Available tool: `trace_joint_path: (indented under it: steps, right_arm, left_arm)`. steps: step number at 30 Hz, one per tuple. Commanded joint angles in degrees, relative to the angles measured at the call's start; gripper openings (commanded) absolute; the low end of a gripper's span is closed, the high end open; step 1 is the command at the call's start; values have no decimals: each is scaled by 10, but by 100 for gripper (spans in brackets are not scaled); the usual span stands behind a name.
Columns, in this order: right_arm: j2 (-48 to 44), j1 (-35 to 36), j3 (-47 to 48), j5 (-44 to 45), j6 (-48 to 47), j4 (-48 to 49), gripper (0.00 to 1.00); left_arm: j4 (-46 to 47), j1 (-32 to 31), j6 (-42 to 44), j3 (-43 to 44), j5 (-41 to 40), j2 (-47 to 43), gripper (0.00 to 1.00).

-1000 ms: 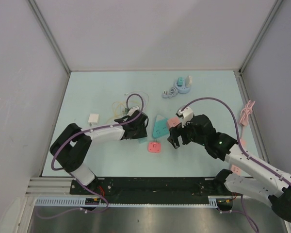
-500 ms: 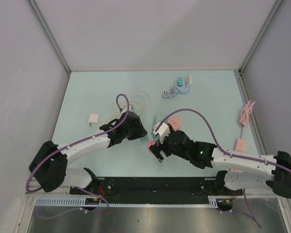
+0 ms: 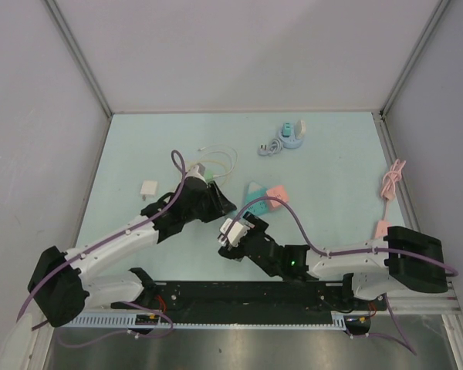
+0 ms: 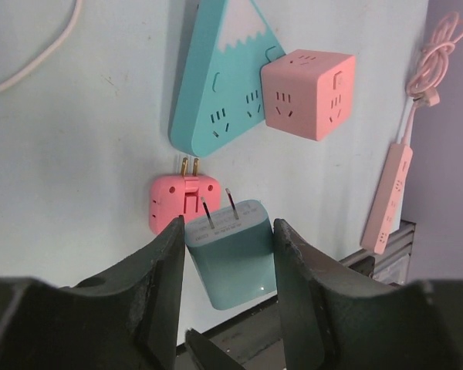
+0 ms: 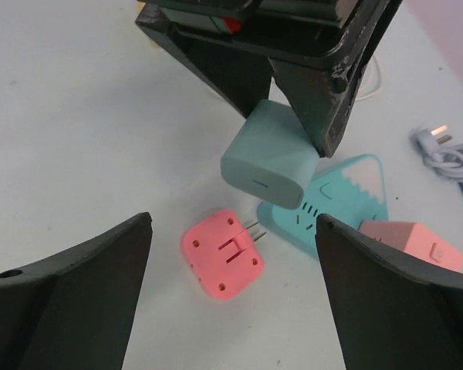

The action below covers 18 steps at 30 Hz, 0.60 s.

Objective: Insert the plug
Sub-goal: Pick up the plug from the center of the board.

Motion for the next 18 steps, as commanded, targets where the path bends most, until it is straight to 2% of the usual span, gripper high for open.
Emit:
trace_joint_path:
  steps: [1, 6, 9, 10, 11, 12, 14, 15, 17, 18]
  right_arm:
    - [40, 6, -5, 70, -48, 148, 89]
    - [75, 5, -6, 91, -68, 213, 82]
    - [87, 6, -5, 105, -72, 232, 70]
    - [89, 8, -7, 108, -72, 234, 63]
    - [87, 9, -8, 108, -72, 241, 60]
    - [85, 10, -11, 107, -72, 243, 52]
    - [78, 12, -12, 104, -72, 243, 43]
    - [74, 14, -12, 104, -73, 242, 30]
    - [66, 18, -13, 105, -73, 233, 16]
    - [62, 19, -13, 105, -70, 228, 4]
  left_arm:
    - [15, -5, -30, -4, 18, -24, 22]
    - [27, -7, -46, -9, 36, -31, 22]
    - [33, -7, -55, -14, 40, -34, 22]
    - [35, -7, -56, -16, 40, -34, 21]
    - [36, -7, -58, -17, 41, -35, 21]
    - [36, -7, -59, -18, 41, -34, 21]
    - [37, -7, -61, -19, 42, -33, 21]
    - [36, -7, -61, -19, 40, -32, 23]
    - [36, -7, -62, -18, 42, -30, 27]
    - [36, -7, -60, -18, 39, -32, 37]
